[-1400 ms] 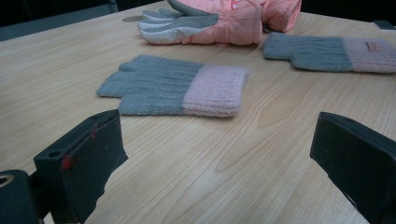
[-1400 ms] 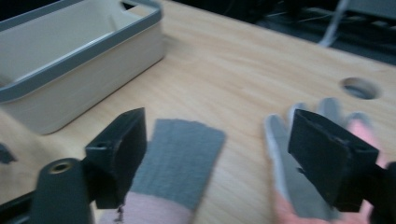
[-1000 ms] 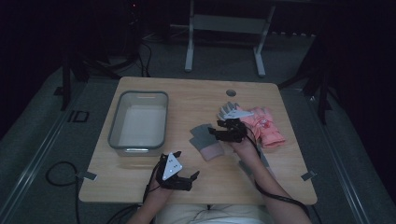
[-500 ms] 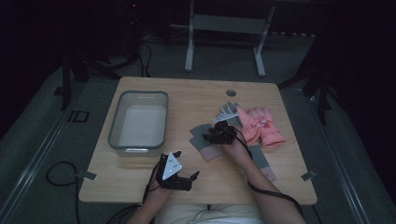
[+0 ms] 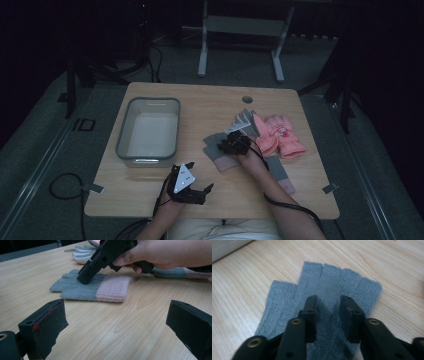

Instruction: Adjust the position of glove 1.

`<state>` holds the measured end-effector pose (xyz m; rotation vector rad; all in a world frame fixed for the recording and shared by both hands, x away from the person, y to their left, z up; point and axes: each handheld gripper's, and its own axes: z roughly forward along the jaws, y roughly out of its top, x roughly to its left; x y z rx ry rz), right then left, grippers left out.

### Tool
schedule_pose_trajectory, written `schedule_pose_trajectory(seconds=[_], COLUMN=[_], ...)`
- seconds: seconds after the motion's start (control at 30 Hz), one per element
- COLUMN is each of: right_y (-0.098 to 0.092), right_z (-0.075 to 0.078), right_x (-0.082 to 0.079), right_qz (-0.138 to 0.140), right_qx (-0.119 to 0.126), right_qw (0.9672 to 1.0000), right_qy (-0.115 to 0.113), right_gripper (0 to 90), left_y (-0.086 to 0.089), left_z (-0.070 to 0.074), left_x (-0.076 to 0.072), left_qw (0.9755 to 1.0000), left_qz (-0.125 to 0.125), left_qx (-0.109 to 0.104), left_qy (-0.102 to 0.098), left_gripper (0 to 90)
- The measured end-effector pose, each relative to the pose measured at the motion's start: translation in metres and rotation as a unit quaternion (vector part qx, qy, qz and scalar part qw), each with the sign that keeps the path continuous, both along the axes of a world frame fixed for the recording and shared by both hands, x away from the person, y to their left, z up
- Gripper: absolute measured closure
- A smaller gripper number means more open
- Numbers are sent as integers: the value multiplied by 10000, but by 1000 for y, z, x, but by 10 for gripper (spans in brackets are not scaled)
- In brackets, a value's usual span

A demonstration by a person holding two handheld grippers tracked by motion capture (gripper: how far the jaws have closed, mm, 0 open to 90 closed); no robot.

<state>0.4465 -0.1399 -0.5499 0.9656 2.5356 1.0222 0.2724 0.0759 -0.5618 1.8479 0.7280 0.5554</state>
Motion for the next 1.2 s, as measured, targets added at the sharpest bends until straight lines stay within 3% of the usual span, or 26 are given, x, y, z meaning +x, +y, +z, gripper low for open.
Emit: schedule_pose_trajectory(seconds=[0.17,0.33,0.47,0.53,0.73,0.83,0.9,1.1,1.2], right_y=[1,5,4,2,-7,-16,-23,-35,-38], right_z=[-1,5,20,29,60,66,65,51,43], right_x=[-1,-7,-20,-28,-60,-79,-89,-116,-125], right_qz=[-217,-473,-615,-749,-1075,-1357,-1566,-1918,-1979], right_qx=[98,110,403,591,972,1159,1340,1380,1391], right_qw=[9997,9988,9973,9954,9889,9829,9779,9715,9702], right_qy=[17,80,28,5,-343,-451,-364,-202,-95], right_gripper=[813,851,853,854,856,856,856,856,856], left_y=[0,0,0,0,-1,-1,0,-1,-1], left_z=[0,0,0,0,0,0,0,0,0], left_x=[0,0,0,1,0,0,0,0,0], left_qw=[10000,10000,10000,10000,10000,10000,10000,10000,10000], left_qz=[-3,-15,-20,-30,-24,-28,-25,-9,-7], left_qx=[4,10,6,5,25,45,36,42,45], left_qy=[6,-5,10,10,-8,-9,-6,-17,-21], left_gripper=[25,25,24,25,25,25,25,25,25])
